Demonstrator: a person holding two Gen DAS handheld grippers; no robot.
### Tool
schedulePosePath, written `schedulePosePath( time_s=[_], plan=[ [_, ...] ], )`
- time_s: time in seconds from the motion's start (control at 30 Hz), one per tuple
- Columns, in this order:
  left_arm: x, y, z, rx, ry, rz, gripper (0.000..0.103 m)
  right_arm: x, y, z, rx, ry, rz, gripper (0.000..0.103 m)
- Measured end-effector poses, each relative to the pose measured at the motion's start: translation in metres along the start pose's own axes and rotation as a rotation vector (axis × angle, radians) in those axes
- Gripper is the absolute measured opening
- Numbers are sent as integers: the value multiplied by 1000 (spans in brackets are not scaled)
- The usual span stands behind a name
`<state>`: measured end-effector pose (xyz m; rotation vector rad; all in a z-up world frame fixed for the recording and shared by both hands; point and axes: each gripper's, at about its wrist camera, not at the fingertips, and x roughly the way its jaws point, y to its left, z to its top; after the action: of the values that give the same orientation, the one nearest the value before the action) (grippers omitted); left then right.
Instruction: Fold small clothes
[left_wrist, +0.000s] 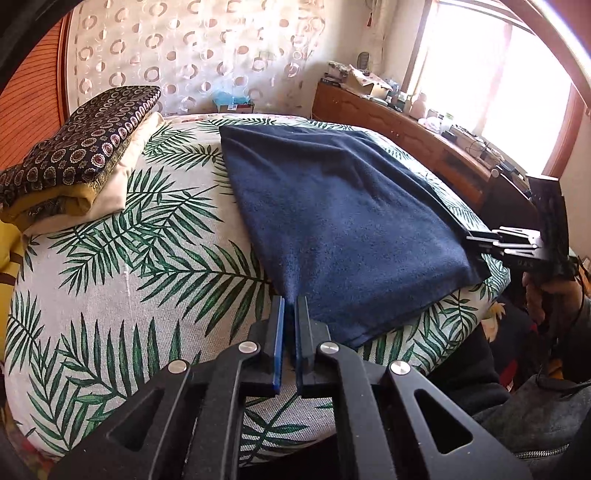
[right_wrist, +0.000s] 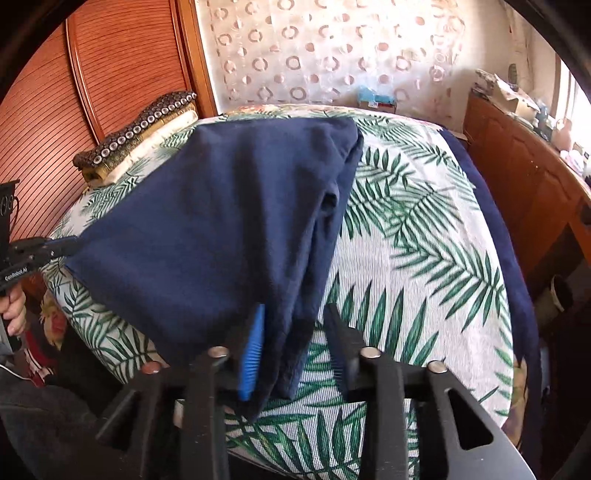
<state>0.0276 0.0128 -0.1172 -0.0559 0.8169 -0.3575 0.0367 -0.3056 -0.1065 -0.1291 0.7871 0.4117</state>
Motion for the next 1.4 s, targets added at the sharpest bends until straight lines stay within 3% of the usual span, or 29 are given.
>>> schedulePosePath(
  time_s=[0.1,0.33,0.43,0.5,0.6,0.83,0.93,1.07,1.17,1.4],
  plan=[
    [2,0,-1,-2,1,4,5,3,6,-3,0,-3,-6,49],
    [4,-1,0,5,4,10,5,-4,22,-9,-62,5,-7,49],
    [5,-2,0,4,6,10,5,-5,24,-11,-70,-3,-1,42],
    [6,-2,-1,3,7,8,5,-5,24,-12,-72,-9,9,26],
    [8,-2,-1,4,11,7,5,-4,25,-12,-71,-11,53,11],
    [7,-2,1,21,12,-22,5,-4,14,-11,-9,-38,135,8],
    [-3,-4,8,15,-23,-43,4,-12,7,-8,13,-70,165,8],
    [-23,-2,35,-3,-104,-87,3,-28,-2,6,30,-138,205,7],
    [-32,-1,73,12,-174,-87,3,-37,-8,28,18,-197,213,7],
    [-10,19,164,4,-265,-52,3,-26,-37,102,50,-301,198,7]
  ],
)
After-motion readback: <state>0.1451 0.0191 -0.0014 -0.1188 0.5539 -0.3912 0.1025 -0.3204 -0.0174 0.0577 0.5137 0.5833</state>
